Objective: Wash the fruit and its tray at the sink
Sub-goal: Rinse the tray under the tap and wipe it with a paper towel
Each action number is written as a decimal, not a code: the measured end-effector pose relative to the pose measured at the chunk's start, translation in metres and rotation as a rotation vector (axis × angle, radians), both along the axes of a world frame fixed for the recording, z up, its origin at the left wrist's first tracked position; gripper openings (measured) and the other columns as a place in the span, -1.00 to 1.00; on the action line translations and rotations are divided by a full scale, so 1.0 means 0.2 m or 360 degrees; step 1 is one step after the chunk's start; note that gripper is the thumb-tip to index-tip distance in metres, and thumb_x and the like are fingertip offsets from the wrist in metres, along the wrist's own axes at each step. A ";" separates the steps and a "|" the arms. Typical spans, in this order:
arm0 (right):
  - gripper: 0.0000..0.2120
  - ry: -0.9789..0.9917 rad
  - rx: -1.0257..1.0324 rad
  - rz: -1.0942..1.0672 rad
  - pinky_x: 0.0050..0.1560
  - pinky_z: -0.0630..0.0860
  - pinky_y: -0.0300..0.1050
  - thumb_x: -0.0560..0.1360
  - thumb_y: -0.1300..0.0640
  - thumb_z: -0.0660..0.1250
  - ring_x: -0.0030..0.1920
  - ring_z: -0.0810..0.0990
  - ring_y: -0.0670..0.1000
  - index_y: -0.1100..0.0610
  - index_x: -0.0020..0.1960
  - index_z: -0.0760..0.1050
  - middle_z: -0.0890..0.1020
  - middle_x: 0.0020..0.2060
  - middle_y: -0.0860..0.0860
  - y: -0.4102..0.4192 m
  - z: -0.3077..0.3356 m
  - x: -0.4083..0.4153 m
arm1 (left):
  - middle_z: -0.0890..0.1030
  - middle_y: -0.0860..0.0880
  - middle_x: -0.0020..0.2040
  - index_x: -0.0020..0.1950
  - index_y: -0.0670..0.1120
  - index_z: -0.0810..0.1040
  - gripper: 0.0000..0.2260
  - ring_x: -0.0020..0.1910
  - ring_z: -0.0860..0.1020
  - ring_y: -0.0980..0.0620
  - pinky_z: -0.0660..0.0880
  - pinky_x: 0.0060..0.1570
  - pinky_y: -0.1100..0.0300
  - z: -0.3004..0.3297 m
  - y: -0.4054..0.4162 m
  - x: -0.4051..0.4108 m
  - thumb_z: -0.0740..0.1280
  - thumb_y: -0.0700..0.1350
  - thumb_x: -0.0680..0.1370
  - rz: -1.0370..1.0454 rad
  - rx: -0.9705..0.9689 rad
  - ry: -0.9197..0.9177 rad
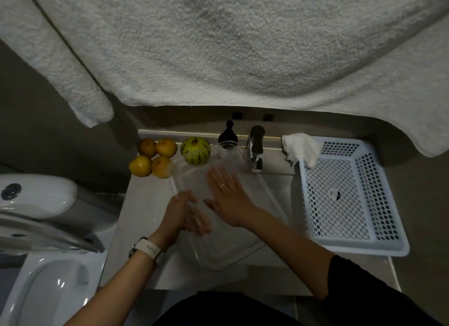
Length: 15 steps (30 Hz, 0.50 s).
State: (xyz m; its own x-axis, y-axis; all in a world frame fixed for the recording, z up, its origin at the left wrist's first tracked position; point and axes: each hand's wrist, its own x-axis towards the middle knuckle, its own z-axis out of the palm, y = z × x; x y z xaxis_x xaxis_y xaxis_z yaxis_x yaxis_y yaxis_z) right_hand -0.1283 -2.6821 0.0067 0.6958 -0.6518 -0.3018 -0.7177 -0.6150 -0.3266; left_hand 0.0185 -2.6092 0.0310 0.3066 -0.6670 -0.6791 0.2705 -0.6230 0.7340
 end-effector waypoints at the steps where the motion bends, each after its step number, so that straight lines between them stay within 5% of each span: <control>1: -0.37 -0.0041 0.0011 0.0097 0.50 -0.33 0.08 0.65 -0.12 0.00 0.53 -0.35 0.08 0.02 0.57 -0.25 -0.27 0.55 0.01 0.02 -0.01 0.01 | 0.58 -0.36 -0.14 -0.04 -0.22 0.49 -0.72 -0.25 0.61 -0.25 0.58 -0.28 -0.02 -0.01 0.00 0.00 0.20 -0.01 0.64 -0.0028 0.0001 -0.0058; 4: -0.41 -0.0087 0.0003 0.0424 0.51 -0.31 0.07 0.66 -0.07 0.02 0.53 -0.33 0.05 -0.06 0.57 -0.21 -0.23 0.56 -0.05 0.13 -0.02 0.02 | 0.61 -0.20 0.01 0.10 -0.13 0.52 -0.87 -0.09 0.63 -0.16 0.63 -0.20 -0.01 -0.03 0.04 0.02 0.36 -0.18 0.57 -0.0385 -0.0199 -0.0383; 7: -0.42 -0.0182 0.0190 0.0458 0.51 -0.25 0.03 0.66 -0.10 -0.01 0.55 -0.27 0.03 -0.10 0.56 -0.25 -0.22 0.55 -0.12 0.19 0.01 -0.03 | 0.48 -0.13 0.29 0.30 -0.18 0.47 -0.74 0.25 0.49 -0.17 0.49 0.21 -0.12 -0.07 0.06 0.01 0.28 -0.22 0.61 -0.0346 -0.0146 -0.0465; 11: -0.47 -0.0068 0.0368 0.0617 0.54 -0.20 -0.06 0.65 -0.03 0.09 0.55 -0.24 0.04 -0.06 0.57 0.01 -0.16 0.57 -0.03 0.22 0.04 -0.21 | 0.55 -0.23 -0.10 0.05 -0.19 0.48 -0.76 -0.22 0.56 -0.22 0.57 -0.24 -0.05 -0.14 0.05 0.00 0.15 -0.04 0.64 -0.0044 0.0056 -0.0061; 15: -0.63 -0.0086 0.0610 0.0562 0.52 0.01 -0.16 0.64 -0.03 0.13 0.56 -0.10 0.00 0.04 0.39 0.45 0.00 0.57 -0.02 0.28 0.05 -0.33 | 0.61 -0.28 -0.29 0.07 -0.25 0.45 -0.83 -0.36 0.61 -0.21 0.59 -0.34 -0.03 -0.19 0.09 -0.04 0.13 -0.18 0.65 -0.0011 -0.0001 -0.0147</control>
State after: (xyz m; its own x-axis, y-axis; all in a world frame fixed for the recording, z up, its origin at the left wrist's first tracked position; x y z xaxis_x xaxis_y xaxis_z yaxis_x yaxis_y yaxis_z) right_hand -0.1933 -2.6252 0.0158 0.8745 -0.2244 -0.4300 -0.4639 -0.6456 -0.6066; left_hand 0.0099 -2.5922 -0.0065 0.3632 -0.6696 -0.6479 0.1976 -0.6242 0.7559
